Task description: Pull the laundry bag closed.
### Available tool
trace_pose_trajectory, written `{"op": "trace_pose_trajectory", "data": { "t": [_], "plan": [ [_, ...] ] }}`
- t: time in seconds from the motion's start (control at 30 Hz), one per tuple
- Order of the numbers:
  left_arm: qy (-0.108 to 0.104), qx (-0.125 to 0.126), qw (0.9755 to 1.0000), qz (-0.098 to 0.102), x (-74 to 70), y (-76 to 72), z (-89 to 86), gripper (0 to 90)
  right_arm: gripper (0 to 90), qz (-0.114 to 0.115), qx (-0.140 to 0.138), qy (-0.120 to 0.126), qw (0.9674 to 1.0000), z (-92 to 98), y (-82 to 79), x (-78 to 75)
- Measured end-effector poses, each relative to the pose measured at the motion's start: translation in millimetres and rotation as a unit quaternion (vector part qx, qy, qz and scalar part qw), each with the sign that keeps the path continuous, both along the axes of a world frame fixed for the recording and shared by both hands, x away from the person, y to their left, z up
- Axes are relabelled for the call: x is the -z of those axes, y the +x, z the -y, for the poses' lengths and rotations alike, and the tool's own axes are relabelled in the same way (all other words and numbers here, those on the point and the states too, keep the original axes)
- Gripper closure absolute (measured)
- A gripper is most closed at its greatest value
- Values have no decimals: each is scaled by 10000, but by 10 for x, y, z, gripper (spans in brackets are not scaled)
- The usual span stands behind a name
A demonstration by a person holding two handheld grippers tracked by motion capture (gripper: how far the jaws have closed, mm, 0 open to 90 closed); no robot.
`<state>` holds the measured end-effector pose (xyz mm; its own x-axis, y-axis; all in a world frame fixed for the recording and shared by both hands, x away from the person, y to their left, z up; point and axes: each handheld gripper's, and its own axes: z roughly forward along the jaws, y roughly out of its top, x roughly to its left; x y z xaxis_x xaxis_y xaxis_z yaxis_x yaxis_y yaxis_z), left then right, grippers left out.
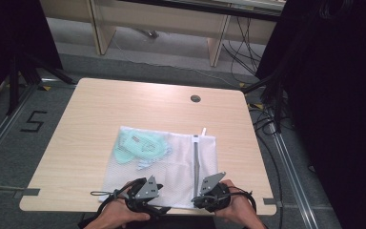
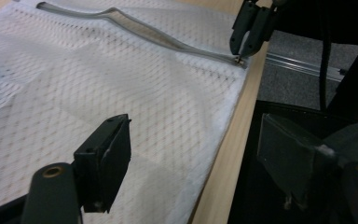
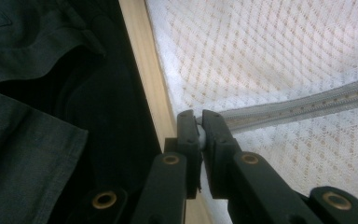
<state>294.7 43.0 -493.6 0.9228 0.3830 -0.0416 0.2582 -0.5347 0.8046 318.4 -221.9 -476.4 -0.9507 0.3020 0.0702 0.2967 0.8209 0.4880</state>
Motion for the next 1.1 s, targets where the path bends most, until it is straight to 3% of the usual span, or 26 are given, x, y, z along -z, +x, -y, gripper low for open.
{"op": "trace_pose_trajectory", "data": {
  "t": [0.07,0.23,0.43,0.6,0.7,0.8,0.93,1.0,1.1],
  "plan": [
    [58,42,10000,60,10,-24,26,278,866,-21,50,24,10000,7,1,-17],
    [-118,-24,9999,-73,2,-24,96,408,866,10,148,146,9998,33,14,-68],
    [74,190,9998,44,80,-2,260,457,866,63,214,186,9996,44,34,-95],
    [80,220,9996,127,106,35,398,490,866,112,119,289,9994,51,56,-92],
    [115,314,9994,123,102,39,445,519,866,57,201,289,9994,52,47,-99],
    [235,396,9985,289,111,37,513,550,866,59,223,297,9993,61,51,-110],
    [328,542,9974,349,138,37,594,605,867,71,243,296,9992,53,48,-111],
    [501,622,9956,495,152,48,620,622,866,64,238,303,9992,51,49,-116],
    [437,589,9962,473,165,61,655,657,866,63,242,303,9992,49,46,-118]
  ]
}}
